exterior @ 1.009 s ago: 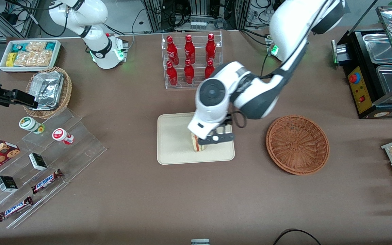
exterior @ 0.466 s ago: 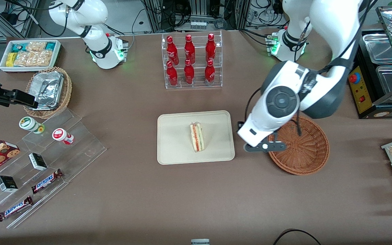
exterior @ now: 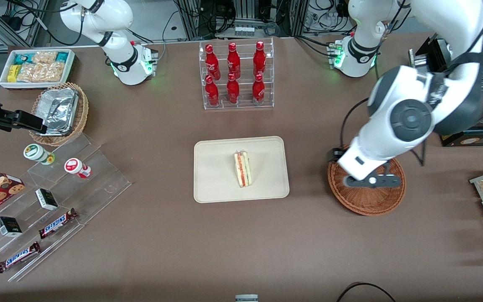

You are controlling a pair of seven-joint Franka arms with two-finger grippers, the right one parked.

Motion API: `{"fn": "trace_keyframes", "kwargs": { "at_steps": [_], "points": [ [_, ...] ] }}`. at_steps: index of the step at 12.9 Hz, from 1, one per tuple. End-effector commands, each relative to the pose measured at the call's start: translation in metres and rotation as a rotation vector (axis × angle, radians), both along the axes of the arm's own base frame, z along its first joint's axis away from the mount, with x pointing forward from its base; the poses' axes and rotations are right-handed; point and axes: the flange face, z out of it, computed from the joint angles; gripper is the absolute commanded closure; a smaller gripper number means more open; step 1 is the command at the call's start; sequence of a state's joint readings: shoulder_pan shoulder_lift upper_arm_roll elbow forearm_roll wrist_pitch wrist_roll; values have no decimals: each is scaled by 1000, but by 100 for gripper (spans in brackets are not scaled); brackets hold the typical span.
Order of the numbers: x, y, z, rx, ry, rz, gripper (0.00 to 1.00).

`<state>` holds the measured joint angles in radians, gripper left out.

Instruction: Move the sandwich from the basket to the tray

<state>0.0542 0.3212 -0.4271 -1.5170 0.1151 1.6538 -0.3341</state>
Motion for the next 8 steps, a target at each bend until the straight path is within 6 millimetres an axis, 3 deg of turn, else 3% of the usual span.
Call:
{"fn": "trace_keyframes", "kwargs": {
  "at_steps": [1, 5, 8],
  "points": [
    [-33, 41, 23, 17, 11, -27, 0],
    [-59, 121, 67, 14, 79, -82, 0],
    [-81, 137, 100, 22, 111, -69, 0]
  ]
}}
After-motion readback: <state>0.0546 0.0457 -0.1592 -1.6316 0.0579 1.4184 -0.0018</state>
